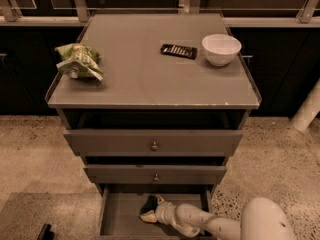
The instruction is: Pick sponge from bottom drawer and place on counter
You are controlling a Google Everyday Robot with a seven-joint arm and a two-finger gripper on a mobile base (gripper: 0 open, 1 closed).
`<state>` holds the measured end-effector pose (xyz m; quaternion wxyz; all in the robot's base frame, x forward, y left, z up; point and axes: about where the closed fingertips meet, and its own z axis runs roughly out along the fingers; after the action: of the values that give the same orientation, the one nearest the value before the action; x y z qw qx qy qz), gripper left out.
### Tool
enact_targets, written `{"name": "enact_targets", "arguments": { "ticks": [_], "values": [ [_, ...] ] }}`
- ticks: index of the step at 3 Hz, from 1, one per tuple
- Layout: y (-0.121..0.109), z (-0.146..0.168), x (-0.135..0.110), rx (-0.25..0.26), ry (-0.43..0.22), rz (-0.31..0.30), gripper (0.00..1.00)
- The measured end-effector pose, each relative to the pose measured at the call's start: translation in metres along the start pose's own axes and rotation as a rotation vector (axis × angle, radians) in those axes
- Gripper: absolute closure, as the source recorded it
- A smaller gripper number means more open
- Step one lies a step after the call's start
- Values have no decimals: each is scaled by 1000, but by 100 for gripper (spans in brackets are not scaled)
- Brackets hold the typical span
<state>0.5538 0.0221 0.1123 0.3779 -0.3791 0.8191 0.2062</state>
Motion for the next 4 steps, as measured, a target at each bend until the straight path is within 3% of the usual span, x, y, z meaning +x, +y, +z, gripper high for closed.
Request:
{"name": "enact_targets", "arguments": {
  "ticks": [1,2,3,4],
  "values": [
    [0,0,0,0,0,0,89],
    [6,-18,-13,-53,-47,20,100],
    [-2,-75,-48,-40,-120,40,100],
    [9,-140,-71,-33,-146,94,100]
  ]
}}
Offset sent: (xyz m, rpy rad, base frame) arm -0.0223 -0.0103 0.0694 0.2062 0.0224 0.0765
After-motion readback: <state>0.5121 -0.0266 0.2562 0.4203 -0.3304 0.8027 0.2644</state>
